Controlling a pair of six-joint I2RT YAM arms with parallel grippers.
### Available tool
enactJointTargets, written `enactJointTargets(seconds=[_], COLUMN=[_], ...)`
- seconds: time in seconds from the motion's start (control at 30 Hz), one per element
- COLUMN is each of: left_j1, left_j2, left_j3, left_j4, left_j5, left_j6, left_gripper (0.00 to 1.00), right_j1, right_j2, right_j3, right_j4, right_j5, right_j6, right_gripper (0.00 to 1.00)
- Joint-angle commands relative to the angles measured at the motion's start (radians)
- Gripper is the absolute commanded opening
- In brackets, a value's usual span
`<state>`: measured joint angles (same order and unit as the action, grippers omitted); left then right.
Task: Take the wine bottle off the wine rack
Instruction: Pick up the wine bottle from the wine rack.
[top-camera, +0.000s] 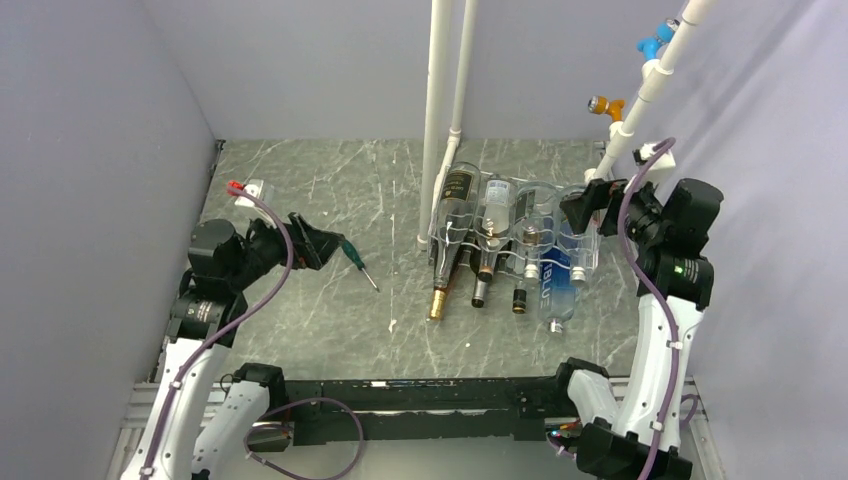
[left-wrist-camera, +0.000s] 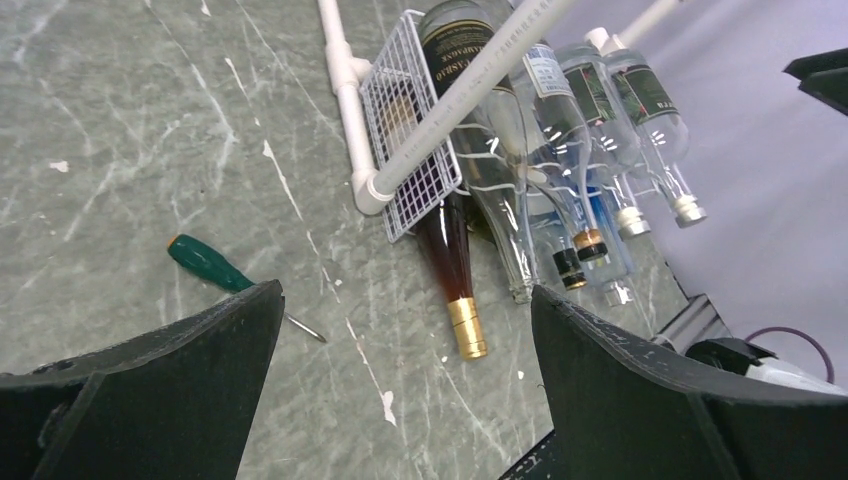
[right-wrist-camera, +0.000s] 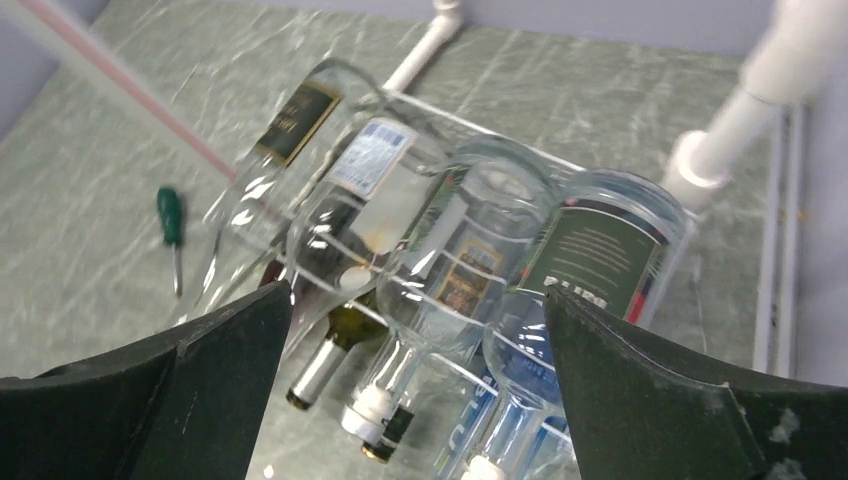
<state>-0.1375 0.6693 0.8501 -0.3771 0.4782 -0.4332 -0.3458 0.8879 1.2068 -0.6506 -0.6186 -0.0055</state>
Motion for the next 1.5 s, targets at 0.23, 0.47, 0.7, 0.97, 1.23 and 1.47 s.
enactJointTargets(seconds=[0.23,0.47,0.7,0.97,1.23,1.47], left_j1=[-0.06,-0.117,-0.179,-0.2,-0.257,-0.349], left_j2=[0.117,0.174,0.178,0.172,0.071,0.016], left_j3=[-0.026,-0.063,-0.08,-0.092,-0.168,-0.22], left_j4=[0.118,0.176,0.204,0.268,0.333,0.388], left_j5=[0.072,0.093,0.133,0.178,0.099,0.017], left_j6=[-0.007,0.046,0.039,-0.051,-0.25,-0.397], left_gripper=[0.99,0.99,0.99,0.99,0.99,0.99], right_j1=[-0.051,-0.182,-0.281,-0.286,-0.286,-0.286], right_j2=[0.056,0.047,0.029,-0.034,-0.048,-0.026], right_j3=[0.024,-0.023,-0.087,-0.148,-0.184,-0.236], right_j4=[-0.327,-0.328,-0.252,-0.174,-0.135,-0.149], right_j5=[-0.593,-0.676,-0.735,-0.575,-0.576,-0.724], right_j6=[-0.654,-0.645,-0.57,-0.478,-0.42,-0.486], right_gripper=[1.0,1.0,1.0,1.0,1.0,1.0])
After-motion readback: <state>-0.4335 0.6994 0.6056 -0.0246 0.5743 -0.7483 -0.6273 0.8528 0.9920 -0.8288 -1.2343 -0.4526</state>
